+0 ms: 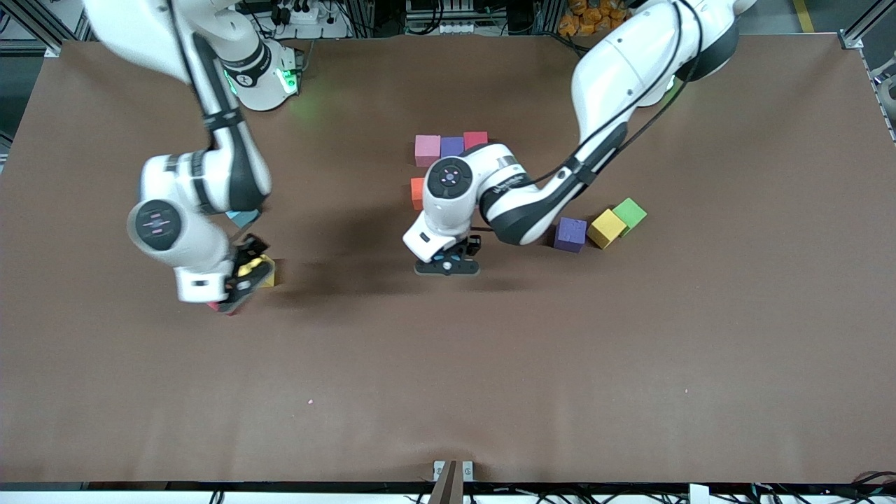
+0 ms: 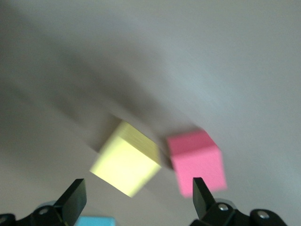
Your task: Form number 2 with 11 blocks
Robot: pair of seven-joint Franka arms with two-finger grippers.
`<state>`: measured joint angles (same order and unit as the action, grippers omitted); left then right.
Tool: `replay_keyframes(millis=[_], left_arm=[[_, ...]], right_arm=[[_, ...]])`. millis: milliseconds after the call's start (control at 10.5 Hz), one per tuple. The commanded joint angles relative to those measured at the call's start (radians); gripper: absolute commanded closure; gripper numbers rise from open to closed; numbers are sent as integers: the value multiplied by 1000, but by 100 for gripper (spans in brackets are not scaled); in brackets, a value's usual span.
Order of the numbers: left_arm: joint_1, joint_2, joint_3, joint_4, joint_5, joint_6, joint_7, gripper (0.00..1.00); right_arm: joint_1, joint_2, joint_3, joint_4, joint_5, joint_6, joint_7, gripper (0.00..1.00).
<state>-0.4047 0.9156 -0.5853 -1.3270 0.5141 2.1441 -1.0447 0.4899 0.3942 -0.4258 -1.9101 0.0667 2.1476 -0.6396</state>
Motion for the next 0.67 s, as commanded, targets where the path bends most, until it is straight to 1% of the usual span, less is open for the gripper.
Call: replay_keyframes(millis=[0, 191, 381, 477, 572], left_arm=[[-40, 5, 27, 3, -13, 14, -44, 72], [-68, 11, 27, -3, -16, 14, -107, 72], [-91, 19, 27, -15, -16, 14, -124, 72], [-97, 23, 28, -21, -13, 14, -148, 72], [-100, 25, 27, -31, -6, 14, -173, 71]], right_arm=[[-59, 20, 10, -4, 2, 5, 209, 0], [-56, 14, 13, -23, 11, -6, 413, 0], [-57, 20, 13, -36, 36, 17, 439, 0], [-47, 20, 13, -55, 66, 50, 452, 0], [-27, 20, 13, -55, 88, 54, 516, 0]])
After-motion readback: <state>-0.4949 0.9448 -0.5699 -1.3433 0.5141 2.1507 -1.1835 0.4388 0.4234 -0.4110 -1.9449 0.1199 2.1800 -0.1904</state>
